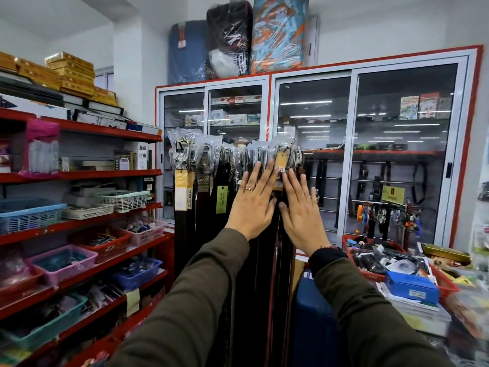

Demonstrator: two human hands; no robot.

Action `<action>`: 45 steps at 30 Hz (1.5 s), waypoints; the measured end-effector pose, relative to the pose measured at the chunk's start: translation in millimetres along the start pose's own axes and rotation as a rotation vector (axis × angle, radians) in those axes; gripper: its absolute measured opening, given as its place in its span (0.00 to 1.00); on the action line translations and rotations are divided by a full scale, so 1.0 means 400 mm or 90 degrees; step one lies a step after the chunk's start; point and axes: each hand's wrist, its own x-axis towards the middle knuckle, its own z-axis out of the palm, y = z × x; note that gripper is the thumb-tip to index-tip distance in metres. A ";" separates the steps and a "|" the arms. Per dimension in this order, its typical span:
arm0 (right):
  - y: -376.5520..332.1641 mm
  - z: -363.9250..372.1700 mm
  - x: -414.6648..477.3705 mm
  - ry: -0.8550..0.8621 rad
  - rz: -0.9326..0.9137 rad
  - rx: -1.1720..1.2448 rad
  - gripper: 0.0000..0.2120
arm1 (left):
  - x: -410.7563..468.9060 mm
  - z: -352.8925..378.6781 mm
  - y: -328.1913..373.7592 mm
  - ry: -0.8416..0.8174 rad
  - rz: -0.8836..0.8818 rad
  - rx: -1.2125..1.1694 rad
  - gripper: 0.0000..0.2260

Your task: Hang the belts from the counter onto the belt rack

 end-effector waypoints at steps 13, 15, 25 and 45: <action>-0.063 0.044 0.007 0.101 0.046 -0.006 0.32 | -0.041 -0.037 -0.064 0.030 -0.003 0.036 0.30; -0.108 0.061 0.011 0.129 0.034 0.005 0.31 | -0.069 -0.057 -0.102 0.062 -0.002 0.042 0.29; -0.375 0.180 0.079 0.099 -0.068 0.095 0.28 | -0.202 -0.190 -0.371 0.152 -0.048 0.008 0.29; -0.402 0.209 0.102 -0.037 -0.018 -0.075 0.31 | -0.196 -0.140 -0.390 0.012 -0.100 -0.023 0.31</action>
